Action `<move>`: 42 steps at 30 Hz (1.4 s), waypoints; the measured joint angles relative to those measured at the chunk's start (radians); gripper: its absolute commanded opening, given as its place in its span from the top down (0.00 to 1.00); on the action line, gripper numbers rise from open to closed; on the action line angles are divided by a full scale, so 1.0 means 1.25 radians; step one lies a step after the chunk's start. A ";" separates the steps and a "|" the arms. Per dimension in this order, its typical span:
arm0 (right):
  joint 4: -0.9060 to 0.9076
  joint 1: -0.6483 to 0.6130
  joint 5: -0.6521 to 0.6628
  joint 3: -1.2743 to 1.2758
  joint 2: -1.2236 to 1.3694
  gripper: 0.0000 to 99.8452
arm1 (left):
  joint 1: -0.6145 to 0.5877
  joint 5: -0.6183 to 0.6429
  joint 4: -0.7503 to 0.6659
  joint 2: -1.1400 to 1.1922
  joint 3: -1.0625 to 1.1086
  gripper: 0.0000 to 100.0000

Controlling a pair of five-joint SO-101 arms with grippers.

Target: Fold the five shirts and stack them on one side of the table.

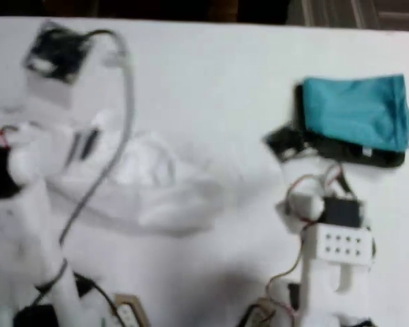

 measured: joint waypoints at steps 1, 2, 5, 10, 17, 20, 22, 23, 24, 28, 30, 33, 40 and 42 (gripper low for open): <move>-0.007 -0.038 0.000 0.000 0.000 0.61 | -0.043 -0.016 -0.018 0.000 0.041 0.76; -0.018 -0.076 -0.006 0.000 0.000 0.61 | -0.086 -0.027 -0.042 0.000 0.081 0.76; -0.060 -0.187 -0.049 0.000 0.002 0.61 | -0.194 -0.055 -0.110 0.000 0.195 0.76; -0.128 -0.376 -0.103 0.000 0.101 0.61 | -0.304 -0.106 -0.173 0.000 0.311 0.76; -0.207 -0.584 -0.108 0.000 0.241 0.61 | -0.369 -0.109 -0.179 0.000 0.333 0.76; -0.263 -0.604 -0.113 -0.015 0.301 0.61 | -0.372 -0.109 -0.179 0.000 0.333 0.76; -0.277 -0.606 -0.115 -0.054 0.350 0.61 | -0.372 -0.109 -0.179 0.000 0.333 0.76; -0.281 -0.606 -0.115 -0.076 0.378 0.61 | -0.372 -0.109 -0.179 0.000 0.333 0.76; -0.284 -0.606 -0.119 -0.099 0.406 0.61 | -0.372 -0.109 -0.179 0.000 0.333 0.76; -0.287 -0.614 -0.139 -0.185 0.525 0.61 | -0.372 -0.109 -0.179 0.000 0.333 0.76; -0.287 -0.614 -0.141 -0.212 0.581 0.61 | -0.372 -0.109 -0.179 0.000 0.333 0.76; -0.287 -0.636 -0.142 -0.230 0.649 0.61 | -0.372 -0.109 -0.179 0.000 0.333 0.76; -0.333 -0.648 -0.141 -0.241 0.777 0.67 | -0.372 -0.109 -0.179 0.000 0.335 0.76; -0.336 -0.621 -0.141 -0.265 0.806 0.80 | -0.372 -0.109 -0.179 0.000 0.335 0.76</move>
